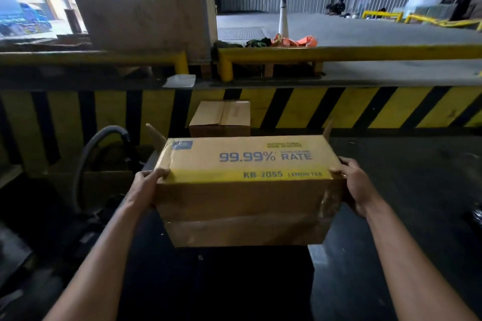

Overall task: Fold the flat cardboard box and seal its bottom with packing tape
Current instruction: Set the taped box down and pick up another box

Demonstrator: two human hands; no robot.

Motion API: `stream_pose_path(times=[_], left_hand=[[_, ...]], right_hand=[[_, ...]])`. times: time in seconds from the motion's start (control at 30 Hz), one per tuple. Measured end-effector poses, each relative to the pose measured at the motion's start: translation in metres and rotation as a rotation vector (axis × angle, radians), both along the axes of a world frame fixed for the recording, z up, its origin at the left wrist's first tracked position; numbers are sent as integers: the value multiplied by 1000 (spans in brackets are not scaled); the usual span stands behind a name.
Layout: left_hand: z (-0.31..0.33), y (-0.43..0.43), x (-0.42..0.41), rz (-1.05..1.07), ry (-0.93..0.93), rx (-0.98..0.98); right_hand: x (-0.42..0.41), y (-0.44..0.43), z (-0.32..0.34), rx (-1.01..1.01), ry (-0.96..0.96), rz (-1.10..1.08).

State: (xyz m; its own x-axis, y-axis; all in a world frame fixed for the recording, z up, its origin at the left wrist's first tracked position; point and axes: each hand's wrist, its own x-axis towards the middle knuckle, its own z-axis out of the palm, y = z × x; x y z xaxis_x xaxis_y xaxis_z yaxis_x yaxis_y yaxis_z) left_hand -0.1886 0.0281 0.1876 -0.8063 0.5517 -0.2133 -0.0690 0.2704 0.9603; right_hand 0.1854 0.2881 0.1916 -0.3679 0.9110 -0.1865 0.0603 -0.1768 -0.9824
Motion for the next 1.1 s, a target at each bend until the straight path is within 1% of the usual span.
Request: stream_pose_path(times=[0.1, 0.2, 0.27, 0.37, 0.47, 0.57, 0.73, 0.93, 1.1], left_hand=[[-8, -1, 1, -108, -8, -31], [-17, 1, -3, -121, -48, -34], [-16, 3, -1, -119, 10, -64], [-15, 5, 1, -133, 101, -102], [-21, 1, -6, -167, 48, -123], [-23, -5, -7, -220, 52, -132], [-26, -6, 0, -322, 146, -127], [-42, -8, -9, -280, 186, -56], [-63, -6, 2, -173, 294, -85]], right_hand=[[2, 3, -2, 13, -64, 4], [3, 4, -3, 48, -110, 2], [0, 2, -1, 47, -104, 43], [-2, 0, -5, 59, -154, 168], [1, -1, -13, 57, -189, 208], [1, 0, -26, 48, -231, 188], [0, -1, -45, 62, -172, 68], [-1, -1, -50, 160, -167, 105], [0, -14, -63, 229, -213, 98]])
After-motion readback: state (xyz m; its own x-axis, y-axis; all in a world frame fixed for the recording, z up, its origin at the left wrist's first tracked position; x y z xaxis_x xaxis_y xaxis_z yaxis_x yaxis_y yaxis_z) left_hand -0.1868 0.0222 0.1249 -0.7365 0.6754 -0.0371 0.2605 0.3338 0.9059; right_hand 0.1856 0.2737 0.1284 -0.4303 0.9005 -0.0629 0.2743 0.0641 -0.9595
